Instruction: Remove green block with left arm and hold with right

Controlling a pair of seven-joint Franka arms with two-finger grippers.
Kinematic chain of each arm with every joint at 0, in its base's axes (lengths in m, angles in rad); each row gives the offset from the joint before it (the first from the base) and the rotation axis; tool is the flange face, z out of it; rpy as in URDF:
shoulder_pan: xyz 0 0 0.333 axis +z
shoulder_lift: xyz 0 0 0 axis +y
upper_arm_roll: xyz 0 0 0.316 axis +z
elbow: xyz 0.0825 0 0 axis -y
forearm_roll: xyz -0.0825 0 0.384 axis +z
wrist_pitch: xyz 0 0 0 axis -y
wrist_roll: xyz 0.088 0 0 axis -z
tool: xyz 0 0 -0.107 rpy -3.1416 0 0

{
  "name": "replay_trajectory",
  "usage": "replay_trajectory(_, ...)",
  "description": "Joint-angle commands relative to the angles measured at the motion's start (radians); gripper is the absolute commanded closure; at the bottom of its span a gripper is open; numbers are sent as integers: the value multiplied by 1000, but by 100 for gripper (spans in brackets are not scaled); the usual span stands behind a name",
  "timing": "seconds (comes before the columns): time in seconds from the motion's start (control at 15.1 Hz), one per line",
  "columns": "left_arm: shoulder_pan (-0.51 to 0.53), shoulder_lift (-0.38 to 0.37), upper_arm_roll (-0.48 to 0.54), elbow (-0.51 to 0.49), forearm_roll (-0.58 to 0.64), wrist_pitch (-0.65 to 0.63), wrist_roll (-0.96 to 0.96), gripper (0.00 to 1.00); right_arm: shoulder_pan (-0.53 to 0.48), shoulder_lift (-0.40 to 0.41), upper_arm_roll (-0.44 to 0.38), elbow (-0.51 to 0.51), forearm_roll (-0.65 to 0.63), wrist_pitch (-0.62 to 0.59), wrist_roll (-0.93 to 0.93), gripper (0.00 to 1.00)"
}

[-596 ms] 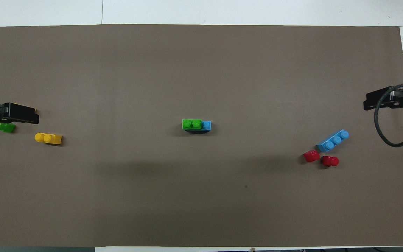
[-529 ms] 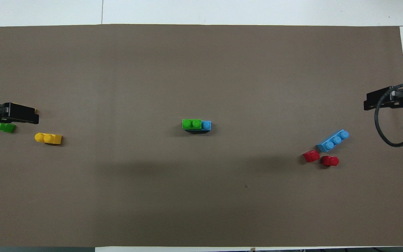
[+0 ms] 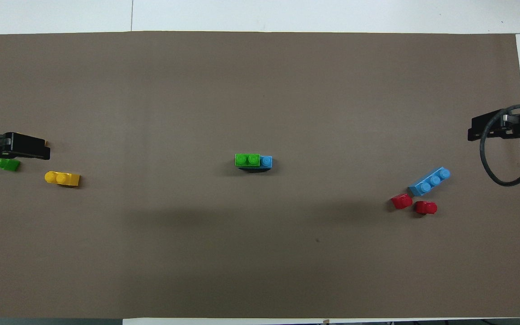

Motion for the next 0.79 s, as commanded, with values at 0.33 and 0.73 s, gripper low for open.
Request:
replay_trajectory(0.33,-2,5,-14,7,-20,7,-98,0,111,43,18,-76,157,114,917,4)
replay_trajectory(0.73,-166,-52,-32,-135,-21,133,-769,0,180,120,18,-210,391,340,1219,4)
